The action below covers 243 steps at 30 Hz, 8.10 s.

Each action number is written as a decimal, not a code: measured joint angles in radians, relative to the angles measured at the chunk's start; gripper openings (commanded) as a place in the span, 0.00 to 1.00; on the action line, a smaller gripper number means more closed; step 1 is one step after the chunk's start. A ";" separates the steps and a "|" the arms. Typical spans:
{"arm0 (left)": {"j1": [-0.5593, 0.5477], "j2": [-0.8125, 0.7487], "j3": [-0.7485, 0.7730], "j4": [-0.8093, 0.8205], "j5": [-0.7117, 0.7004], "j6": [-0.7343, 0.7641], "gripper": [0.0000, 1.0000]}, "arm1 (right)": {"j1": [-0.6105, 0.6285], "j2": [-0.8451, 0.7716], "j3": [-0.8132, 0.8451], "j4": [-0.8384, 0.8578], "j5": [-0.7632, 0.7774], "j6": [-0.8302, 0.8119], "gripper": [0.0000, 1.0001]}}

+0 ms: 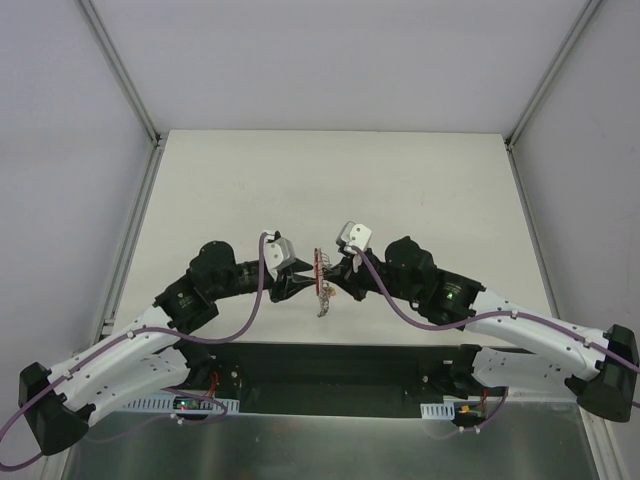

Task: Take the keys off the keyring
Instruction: Adjust the key on the keyring.

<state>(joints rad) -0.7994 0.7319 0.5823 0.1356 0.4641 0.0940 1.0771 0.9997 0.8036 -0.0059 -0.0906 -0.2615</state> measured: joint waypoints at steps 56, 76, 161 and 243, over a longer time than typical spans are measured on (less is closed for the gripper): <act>0.000 0.036 -0.002 0.077 0.047 -0.003 0.25 | 0.000 -0.028 0.000 -0.009 0.000 -0.001 0.01; 0.000 0.025 -0.032 0.064 0.047 -0.054 0.22 | 0.000 -0.028 0.000 -0.009 0.000 0.000 0.01; -0.009 0.075 -0.022 0.154 0.099 0.050 0.00 | -0.001 -0.060 0.000 -0.046 0.016 0.000 0.01; -0.117 0.158 0.083 -0.135 0.168 0.338 0.00 | -0.240 0.161 0.130 -0.341 -0.424 0.136 0.01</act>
<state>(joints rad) -0.9165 0.8898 0.6651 0.0006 0.6319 0.4316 0.8375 1.1606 0.9333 -0.3473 -0.5144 -0.1257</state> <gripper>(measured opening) 0.006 0.036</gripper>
